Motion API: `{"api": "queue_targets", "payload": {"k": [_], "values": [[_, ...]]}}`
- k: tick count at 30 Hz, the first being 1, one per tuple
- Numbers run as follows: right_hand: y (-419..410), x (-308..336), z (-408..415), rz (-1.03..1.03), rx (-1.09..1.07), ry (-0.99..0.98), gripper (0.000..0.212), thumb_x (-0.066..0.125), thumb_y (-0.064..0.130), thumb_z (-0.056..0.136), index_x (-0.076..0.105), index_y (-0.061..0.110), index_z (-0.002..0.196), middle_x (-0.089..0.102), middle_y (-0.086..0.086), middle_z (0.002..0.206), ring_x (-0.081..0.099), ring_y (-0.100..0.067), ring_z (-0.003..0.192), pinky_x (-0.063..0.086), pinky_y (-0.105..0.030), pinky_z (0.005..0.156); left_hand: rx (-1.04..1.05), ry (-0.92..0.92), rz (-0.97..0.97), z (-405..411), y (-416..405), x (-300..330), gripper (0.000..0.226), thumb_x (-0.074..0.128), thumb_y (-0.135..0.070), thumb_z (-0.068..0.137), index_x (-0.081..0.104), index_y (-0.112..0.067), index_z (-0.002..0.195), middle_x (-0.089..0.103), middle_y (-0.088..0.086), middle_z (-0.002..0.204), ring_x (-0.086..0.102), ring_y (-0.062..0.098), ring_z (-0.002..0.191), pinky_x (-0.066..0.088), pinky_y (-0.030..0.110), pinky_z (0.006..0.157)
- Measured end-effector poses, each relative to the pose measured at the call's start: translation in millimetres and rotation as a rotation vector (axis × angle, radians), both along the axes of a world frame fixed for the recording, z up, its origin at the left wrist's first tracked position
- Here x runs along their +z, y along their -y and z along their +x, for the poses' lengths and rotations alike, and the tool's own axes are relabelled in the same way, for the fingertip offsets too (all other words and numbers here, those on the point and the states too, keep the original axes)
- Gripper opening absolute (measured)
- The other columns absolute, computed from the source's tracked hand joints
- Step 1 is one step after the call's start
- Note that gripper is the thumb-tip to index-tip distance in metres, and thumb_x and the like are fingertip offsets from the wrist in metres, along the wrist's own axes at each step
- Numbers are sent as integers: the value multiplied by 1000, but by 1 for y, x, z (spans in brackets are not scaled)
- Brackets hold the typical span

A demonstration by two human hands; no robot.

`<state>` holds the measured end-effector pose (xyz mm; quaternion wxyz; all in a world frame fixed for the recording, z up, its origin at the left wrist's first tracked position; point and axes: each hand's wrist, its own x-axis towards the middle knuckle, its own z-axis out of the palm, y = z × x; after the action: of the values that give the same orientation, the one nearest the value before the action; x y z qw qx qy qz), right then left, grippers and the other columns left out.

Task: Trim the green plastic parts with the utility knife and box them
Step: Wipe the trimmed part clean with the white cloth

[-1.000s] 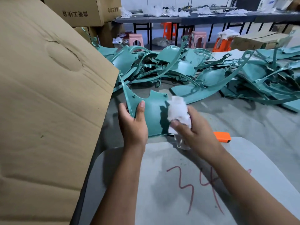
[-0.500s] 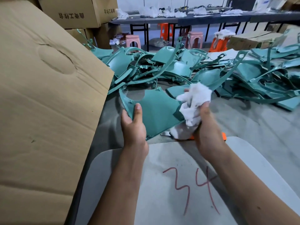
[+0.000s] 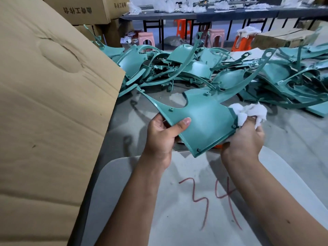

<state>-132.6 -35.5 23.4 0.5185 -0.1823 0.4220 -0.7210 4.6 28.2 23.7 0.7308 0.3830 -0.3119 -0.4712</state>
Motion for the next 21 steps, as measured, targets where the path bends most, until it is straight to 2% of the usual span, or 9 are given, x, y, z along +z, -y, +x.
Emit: {"api": "queue_targets", "payload": {"k": [3,5,8,10,11,14,16,18,21], "values": [[-1,0,7,-23,11,23,18,54,29,108,70,20,109,77,14,80,72,-3,73,59,-26,70,105,-44,-19,-5,2,0,27,66,11,88,67,-7,108,73,15,108,69,33,97,59,44,74],[-6,-2,10,-67,103,-18,19,54,29,108,70,18,108,79,9,82,75,-7,73,59,-27,67,135,-64,-32,-4,2,1,27,65,10,89,66,-5,111,72,19,112,69,37,99,61,42,66],[-11,-8,14,-175,345,-266,19,56,20,105,69,7,98,78,-14,93,73,-27,83,61,-43,73,128,-22,-2,-4,2,-1,26,67,10,87,67,-2,110,71,24,115,68,46,104,59,52,74],[-7,-11,9,-196,306,-445,26,59,19,102,63,9,79,66,-11,74,58,-23,71,51,-40,68,97,18,31,-3,0,-2,24,69,9,87,66,4,110,73,23,112,69,47,104,54,64,82],[-3,-11,5,-187,254,-500,32,59,23,102,59,10,73,58,-6,68,51,-18,67,45,-38,63,70,34,29,-3,-1,-2,23,70,8,86,67,3,109,74,20,108,70,44,101,55,62,79],[7,-8,-7,-142,161,-646,54,55,40,100,52,-8,76,49,-9,68,43,-19,65,38,-43,58,22,39,-62,-6,-4,-2,21,72,9,84,73,-6,99,76,15,102,74,31,92,59,34,63],[5,-8,-6,-119,166,-581,45,53,39,101,65,5,75,56,-1,64,49,-16,61,40,-39,61,53,44,-101,-13,-2,-2,24,72,11,84,74,-5,101,76,17,105,74,30,94,60,33,69],[-5,-8,1,-144,254,-423,34,51,28,106,75,25,82,71,10,72,65,-11,67,54,-37,68,131,42,-127,-18,0,-3,25,72,12,83,74,-5,102,77,16,106,74,29,96,60,39,79],[-19,-9,14,-292,545,-303,20,50,13,109,70,12,113,77,-10,115,72,-32,110,58,-52,94,231,-61,-150,-16,3,-3,25,72,11,83,76,-10,96,78,12,103,74,26,95,60,42,82]]}}
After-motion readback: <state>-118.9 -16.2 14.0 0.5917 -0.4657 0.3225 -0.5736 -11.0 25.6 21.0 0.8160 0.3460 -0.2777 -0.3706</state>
